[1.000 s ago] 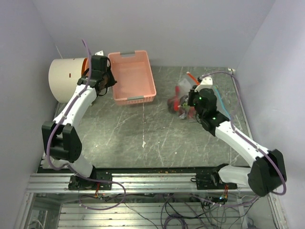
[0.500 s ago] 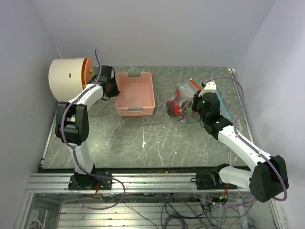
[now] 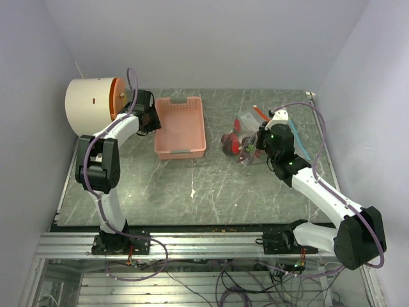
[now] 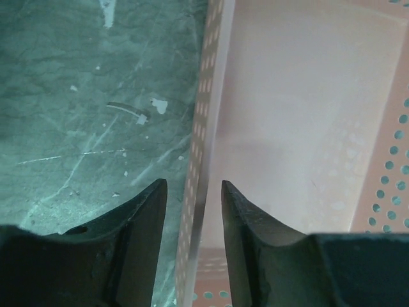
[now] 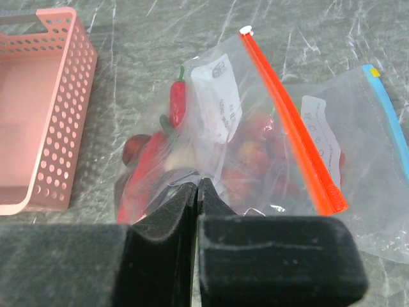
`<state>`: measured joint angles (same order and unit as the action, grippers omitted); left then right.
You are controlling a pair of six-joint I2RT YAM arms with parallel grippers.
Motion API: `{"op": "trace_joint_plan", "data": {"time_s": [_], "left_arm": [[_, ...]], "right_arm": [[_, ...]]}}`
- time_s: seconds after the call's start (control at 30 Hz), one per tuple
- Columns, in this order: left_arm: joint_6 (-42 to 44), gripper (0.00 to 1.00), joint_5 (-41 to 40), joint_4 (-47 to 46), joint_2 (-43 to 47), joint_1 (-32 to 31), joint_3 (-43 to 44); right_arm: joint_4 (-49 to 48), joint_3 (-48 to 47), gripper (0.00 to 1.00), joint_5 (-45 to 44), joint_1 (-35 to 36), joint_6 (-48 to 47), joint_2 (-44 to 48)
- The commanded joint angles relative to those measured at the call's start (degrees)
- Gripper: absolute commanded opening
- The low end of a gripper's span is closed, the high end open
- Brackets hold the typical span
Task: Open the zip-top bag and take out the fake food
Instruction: Pick up the zipper food storage bag at the center of the board.
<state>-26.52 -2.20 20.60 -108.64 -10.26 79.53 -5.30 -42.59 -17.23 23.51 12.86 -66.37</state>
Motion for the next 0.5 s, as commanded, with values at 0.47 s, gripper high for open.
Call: {"op": "trace_joint_plan", "data": {"time_s": [0.47], "left_arm": [[-4.04,0.53,-21.78,11.04,8.95,-22.86,13.65]], "right_arm": [[-0.50,0.55,0.00,-0.17,-0.25,0.22,2.28]]}}
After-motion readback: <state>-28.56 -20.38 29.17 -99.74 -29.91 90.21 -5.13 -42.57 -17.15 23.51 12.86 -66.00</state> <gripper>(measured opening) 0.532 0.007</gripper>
